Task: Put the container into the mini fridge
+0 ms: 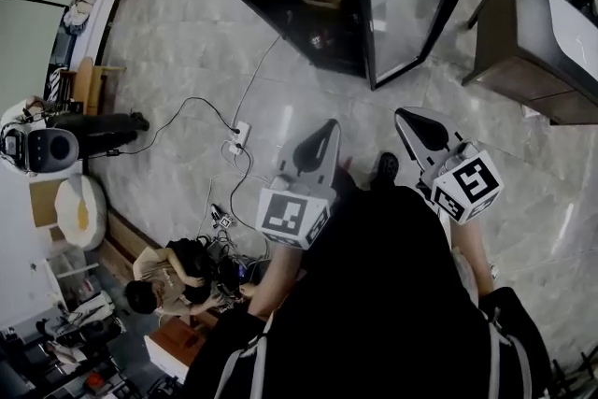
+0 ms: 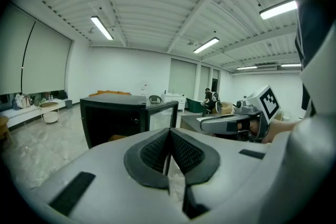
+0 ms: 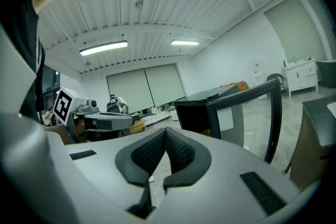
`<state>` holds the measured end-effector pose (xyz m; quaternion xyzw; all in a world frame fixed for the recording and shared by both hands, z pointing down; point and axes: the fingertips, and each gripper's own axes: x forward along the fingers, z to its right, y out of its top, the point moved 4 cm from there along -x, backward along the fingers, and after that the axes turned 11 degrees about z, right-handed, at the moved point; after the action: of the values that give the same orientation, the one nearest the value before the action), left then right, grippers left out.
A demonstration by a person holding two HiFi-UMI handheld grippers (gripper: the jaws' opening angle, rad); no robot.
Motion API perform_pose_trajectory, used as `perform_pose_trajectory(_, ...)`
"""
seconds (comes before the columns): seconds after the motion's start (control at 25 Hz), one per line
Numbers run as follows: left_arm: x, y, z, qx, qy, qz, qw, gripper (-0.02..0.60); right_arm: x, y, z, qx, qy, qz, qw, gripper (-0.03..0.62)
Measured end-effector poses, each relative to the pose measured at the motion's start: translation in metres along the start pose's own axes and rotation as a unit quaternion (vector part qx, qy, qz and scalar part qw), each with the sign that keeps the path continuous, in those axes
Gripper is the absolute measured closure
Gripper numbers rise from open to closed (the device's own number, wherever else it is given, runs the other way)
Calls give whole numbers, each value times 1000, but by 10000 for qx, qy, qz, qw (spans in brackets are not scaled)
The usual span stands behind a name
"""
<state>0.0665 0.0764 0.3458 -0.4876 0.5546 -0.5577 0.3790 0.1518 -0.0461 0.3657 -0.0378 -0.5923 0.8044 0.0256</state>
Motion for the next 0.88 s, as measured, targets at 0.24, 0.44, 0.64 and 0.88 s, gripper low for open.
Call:
perform_pose_trajectory(0.24,-13,1,-17,-15,120,50,9999,549,14,4,-14,-265,-120,28,9996,576)
perform_pose_trajectory(0.44,-17,0,-23,-41,39,10,10000,549,13,2,-19,-188,-205,3,9996,576)
perform_pose_trajectory(0.64,-22,-2,-27,-42,-9,-53,10000,549,14,1,-29,-174,-217,10,9996,576)
perform_pose_trajectory(0.88,-23,-7,-16,-22,-71,-88,9999,549,2,0,-25,-157,-286,-3,9995,576)
